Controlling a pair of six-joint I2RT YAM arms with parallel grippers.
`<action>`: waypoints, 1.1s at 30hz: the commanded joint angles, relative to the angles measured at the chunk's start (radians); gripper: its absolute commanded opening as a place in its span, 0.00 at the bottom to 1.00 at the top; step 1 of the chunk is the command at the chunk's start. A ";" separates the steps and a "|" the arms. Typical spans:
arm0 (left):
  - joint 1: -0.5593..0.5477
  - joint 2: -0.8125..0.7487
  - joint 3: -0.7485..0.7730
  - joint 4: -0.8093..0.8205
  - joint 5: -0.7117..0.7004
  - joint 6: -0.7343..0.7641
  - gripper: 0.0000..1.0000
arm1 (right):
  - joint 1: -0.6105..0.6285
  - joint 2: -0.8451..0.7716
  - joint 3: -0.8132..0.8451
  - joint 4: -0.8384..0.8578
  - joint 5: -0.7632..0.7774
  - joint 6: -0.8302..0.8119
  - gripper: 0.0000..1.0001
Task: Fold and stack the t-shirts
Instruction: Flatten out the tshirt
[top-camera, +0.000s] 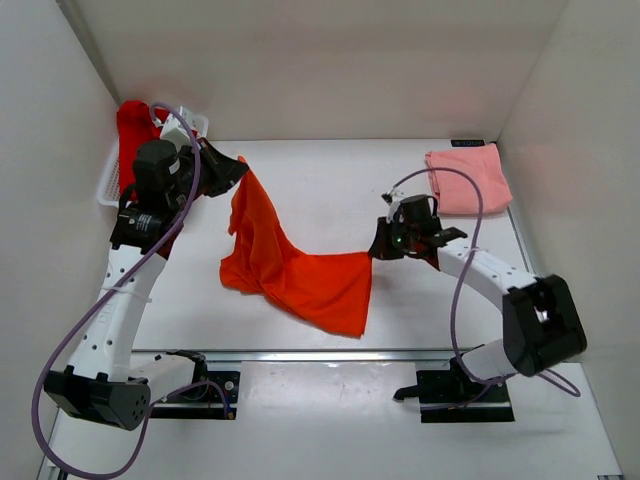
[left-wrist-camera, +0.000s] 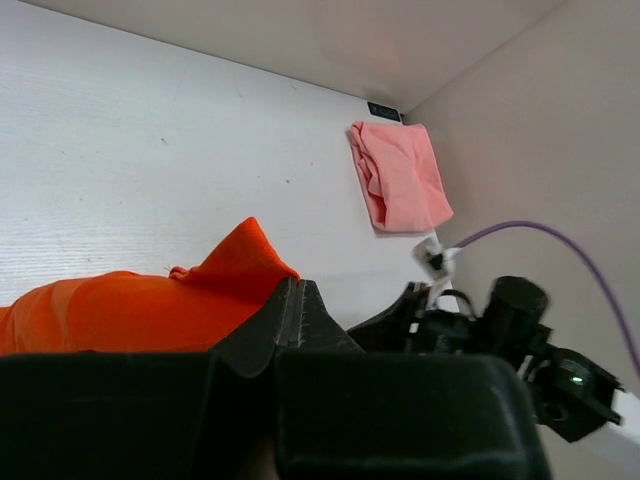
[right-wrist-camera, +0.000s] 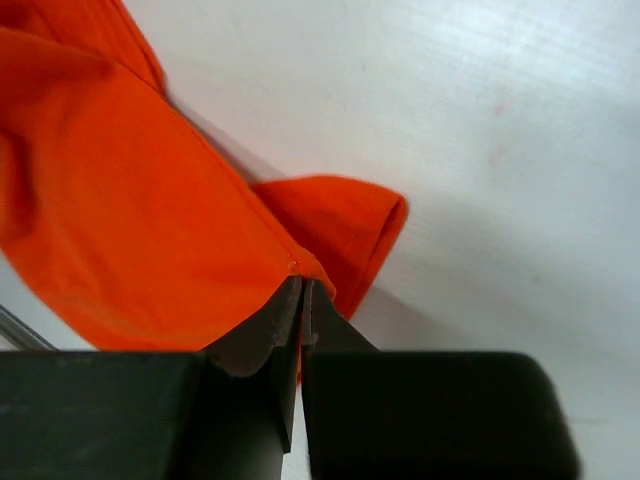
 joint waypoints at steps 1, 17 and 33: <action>-0.003 -0.018 0.026 0.005 0.004 0.020 0.00 | -0.023 -0.139 0.107 -0.007 0.027 -0.035 0.00; 0.078 -0.028 0.495 0.048 -0.290 0.056 0.00 | -0.348 -0.461 0.751 -0.085 -0.172 -0.085 0.00; 0.095 0.171 0.742 0.017 -0.150 0.084 0.00 | -0.402 -0.293 0.917 -0.122 -0.220 -0.120 0.00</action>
